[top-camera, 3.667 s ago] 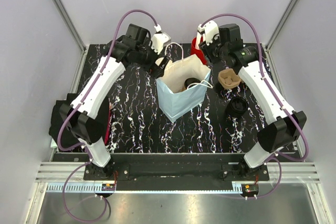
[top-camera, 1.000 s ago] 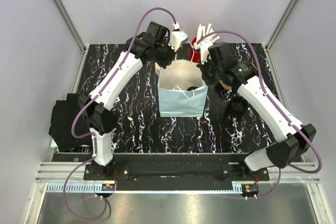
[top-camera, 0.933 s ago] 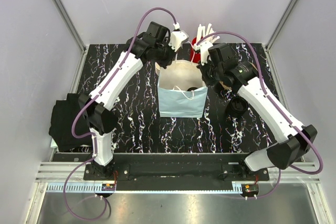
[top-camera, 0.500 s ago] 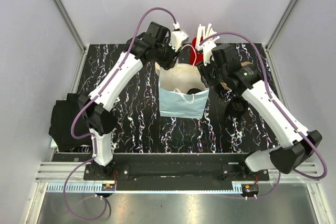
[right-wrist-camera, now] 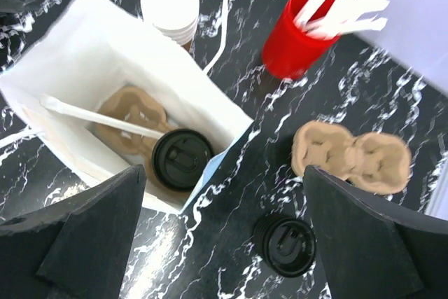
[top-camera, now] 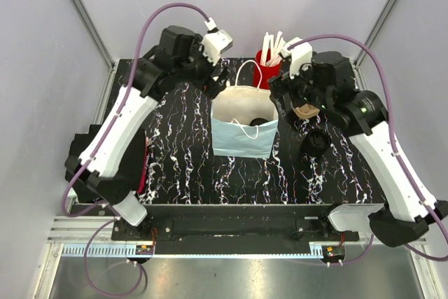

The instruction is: Pack the takeout coffee

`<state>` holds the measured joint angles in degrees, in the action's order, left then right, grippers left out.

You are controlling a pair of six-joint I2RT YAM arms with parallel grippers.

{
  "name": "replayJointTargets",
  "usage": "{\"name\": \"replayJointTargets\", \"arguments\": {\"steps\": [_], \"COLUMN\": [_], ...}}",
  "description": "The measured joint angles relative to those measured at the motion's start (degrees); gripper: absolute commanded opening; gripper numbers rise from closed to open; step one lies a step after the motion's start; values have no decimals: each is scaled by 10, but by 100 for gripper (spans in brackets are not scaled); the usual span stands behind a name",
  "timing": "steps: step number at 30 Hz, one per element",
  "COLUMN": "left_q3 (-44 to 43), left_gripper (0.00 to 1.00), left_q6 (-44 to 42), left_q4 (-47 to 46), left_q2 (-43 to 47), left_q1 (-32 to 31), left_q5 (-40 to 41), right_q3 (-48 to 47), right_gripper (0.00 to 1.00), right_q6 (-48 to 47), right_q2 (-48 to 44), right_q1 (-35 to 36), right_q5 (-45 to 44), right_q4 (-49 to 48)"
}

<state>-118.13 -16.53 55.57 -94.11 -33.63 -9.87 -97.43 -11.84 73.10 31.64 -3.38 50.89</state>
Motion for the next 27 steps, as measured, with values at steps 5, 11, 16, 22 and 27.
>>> {"name": "replayJointTargets", "arguments": {"steps": [5,11,16,22,27], "left_q3": [22,53,159,298,298], "left_gripper": [99,99,99,99,99], "left_q6": [-2,26,85,134,136], "left_q4": [-9,-36,-123,-206,-244], "left_q2": [59,128,226,361,401], "left_q1": [0,59,199,278,323], "left_q5": [24,9,-10,-4,13], "right_q3": [-18,6,41,85,91], "right_gripper": [100,100,100,100,99], "right_q6": [-19,-51,-70,-83,-86], "right_q2": [-33,-96,-157,-194,-201], "right_q1": [0,0,1,1,2], "right_q5": [1,10,-15,-83,-163], "right_q4": [-1,-39,-90,-166,-225]}}
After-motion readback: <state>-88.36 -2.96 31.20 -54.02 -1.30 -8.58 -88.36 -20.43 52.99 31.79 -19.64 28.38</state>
